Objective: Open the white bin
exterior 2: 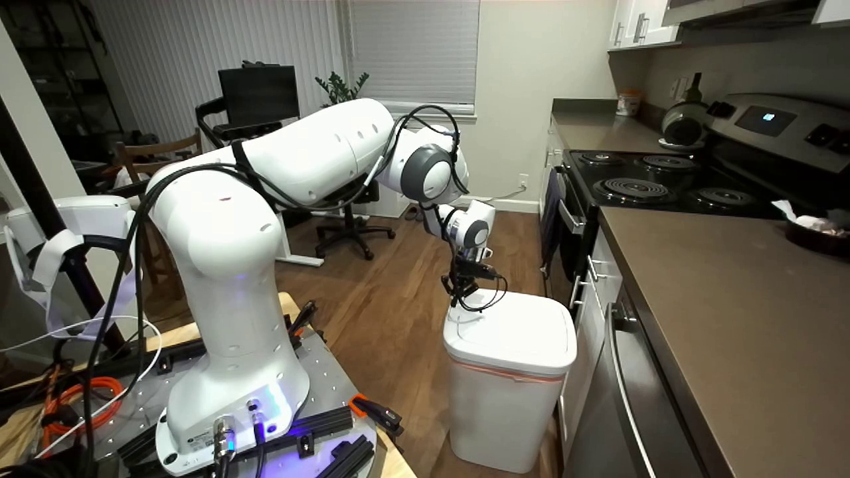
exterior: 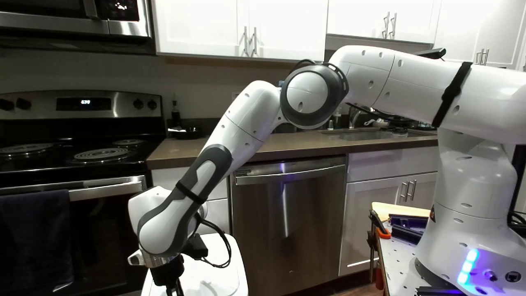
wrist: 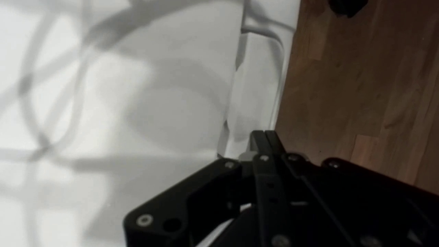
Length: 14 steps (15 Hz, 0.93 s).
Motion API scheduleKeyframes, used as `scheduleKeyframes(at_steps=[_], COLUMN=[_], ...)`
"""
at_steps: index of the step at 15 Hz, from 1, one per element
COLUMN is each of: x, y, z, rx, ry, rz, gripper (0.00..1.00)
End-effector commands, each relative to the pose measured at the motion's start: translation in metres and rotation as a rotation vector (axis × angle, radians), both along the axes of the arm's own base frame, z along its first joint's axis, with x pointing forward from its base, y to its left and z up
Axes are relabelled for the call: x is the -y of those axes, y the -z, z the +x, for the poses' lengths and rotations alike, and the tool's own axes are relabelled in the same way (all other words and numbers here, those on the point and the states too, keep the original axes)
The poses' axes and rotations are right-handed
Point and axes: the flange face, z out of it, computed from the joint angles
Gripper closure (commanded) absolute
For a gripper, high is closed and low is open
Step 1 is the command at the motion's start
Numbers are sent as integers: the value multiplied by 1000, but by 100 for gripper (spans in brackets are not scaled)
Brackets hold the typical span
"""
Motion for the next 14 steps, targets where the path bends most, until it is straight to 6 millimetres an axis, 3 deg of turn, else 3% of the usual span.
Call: scheduleKeyframes(at_steps=[1, 5, 11, 14], x=[-4, -6, -18, -29], y=[12, 10, -26, -58], z=[-2, -4, -15, -32], rx=[-10, -1, 60, 46], ry=[58, 118, 185, 158], rz=[-26, -84, -209, -224], gripper=[97, 97, 97, 97])
